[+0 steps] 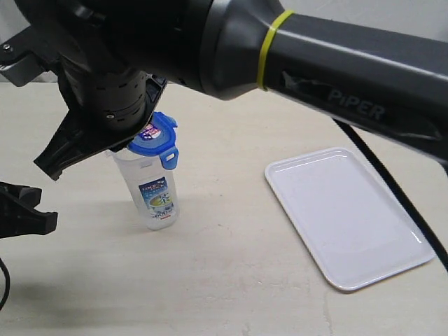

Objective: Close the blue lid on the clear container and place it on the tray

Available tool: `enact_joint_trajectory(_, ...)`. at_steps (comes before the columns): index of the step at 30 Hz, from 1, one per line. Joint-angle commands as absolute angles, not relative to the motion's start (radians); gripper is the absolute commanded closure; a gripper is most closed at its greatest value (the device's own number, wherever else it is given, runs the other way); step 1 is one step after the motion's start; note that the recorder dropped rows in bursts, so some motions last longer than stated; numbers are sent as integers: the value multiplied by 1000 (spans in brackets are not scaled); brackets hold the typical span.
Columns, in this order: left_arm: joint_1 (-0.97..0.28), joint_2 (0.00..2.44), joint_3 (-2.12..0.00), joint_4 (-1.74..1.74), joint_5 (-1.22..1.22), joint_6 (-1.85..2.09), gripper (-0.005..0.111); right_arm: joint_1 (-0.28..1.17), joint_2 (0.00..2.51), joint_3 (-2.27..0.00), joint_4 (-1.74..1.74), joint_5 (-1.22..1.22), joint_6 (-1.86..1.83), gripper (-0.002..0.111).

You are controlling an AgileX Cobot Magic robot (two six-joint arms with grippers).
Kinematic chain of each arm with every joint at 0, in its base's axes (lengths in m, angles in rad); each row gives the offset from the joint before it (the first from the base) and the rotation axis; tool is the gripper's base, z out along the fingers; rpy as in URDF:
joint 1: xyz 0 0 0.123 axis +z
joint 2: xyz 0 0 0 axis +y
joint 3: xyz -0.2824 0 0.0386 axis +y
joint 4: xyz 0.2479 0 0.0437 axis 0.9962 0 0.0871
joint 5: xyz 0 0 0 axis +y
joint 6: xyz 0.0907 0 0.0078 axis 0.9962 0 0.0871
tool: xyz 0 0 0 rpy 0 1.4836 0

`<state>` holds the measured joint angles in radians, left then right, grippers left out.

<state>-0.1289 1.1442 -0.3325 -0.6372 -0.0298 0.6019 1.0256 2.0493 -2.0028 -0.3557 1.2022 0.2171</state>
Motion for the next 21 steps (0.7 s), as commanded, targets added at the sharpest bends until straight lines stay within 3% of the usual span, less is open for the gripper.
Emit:
enact_joint_trajectory(1,-127,1139,-327,-645,-17,593,94,1021,2044,-2011,-349,1209,223,104)
enact_joint_trajectory(21,-127,1139,-327,-642,-7,593,94,1021,2098,-2011,-389,1162,202,104)
